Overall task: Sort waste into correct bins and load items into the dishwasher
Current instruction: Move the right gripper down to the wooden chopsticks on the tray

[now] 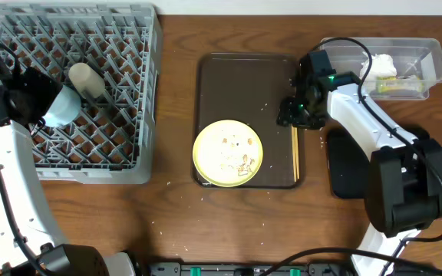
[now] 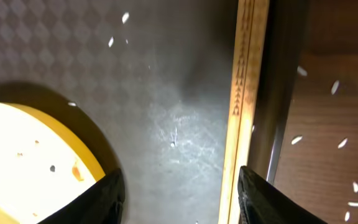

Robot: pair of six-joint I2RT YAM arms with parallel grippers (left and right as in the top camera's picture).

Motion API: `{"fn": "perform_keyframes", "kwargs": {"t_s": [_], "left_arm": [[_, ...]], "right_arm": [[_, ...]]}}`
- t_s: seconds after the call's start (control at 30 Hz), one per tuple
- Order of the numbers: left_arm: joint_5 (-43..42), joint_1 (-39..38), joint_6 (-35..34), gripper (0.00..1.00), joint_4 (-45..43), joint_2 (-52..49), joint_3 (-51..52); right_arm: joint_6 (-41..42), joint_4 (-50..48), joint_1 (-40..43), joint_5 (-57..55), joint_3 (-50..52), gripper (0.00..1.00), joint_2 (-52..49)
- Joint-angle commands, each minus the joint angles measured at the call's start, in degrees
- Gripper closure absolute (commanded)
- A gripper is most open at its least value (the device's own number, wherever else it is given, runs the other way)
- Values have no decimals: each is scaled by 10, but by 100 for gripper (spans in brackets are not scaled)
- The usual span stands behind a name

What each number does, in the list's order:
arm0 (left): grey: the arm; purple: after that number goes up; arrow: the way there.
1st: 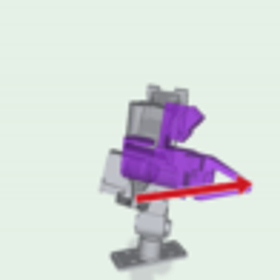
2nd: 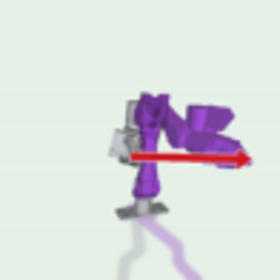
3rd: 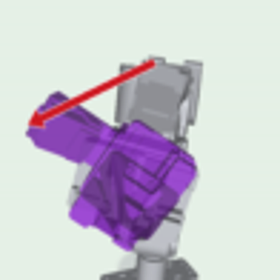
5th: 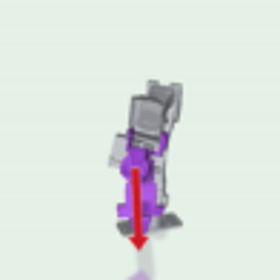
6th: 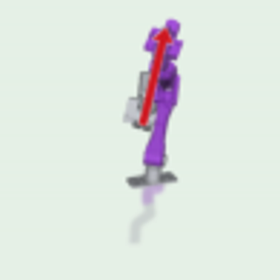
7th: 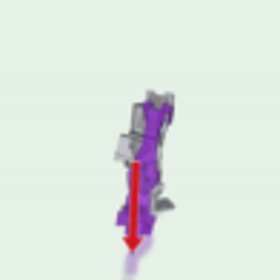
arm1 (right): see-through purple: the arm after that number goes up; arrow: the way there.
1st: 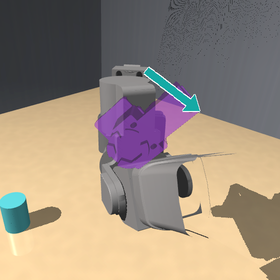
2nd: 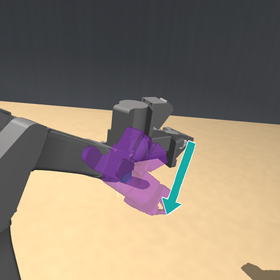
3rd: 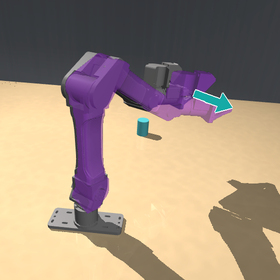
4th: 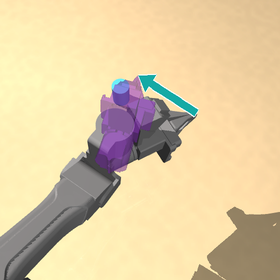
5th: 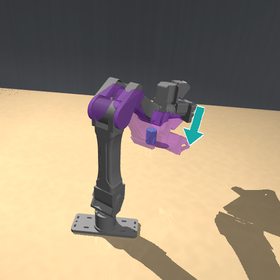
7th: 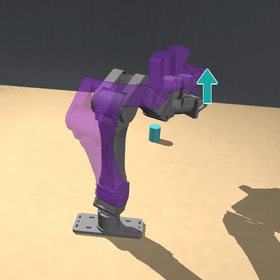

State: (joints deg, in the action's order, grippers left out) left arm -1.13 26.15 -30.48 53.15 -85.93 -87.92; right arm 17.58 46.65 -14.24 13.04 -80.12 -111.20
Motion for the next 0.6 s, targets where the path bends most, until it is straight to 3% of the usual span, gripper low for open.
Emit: {"fn": "perform_keyframes", "kwargs": {"t_s": [0.0, 0.13, 0.37, 0.57], "left_arm": [[3, 1, -3, 5, 2, -2, -6], [3, 1, -3, 5, 2, -2, -6], [3, 1, -3, 5, 2, -2, -6], [3, 1, -3, 4, 2, -2, -6]], "right_arm": [[16, -2, -14, -25, -14, 44, -12], [16, 21, -23, -41, -26, 43, -32], [-8, 153, -32, -106, -156, 37, -83], [-26, 188, -41, -107, -205, 36, -120]]}}
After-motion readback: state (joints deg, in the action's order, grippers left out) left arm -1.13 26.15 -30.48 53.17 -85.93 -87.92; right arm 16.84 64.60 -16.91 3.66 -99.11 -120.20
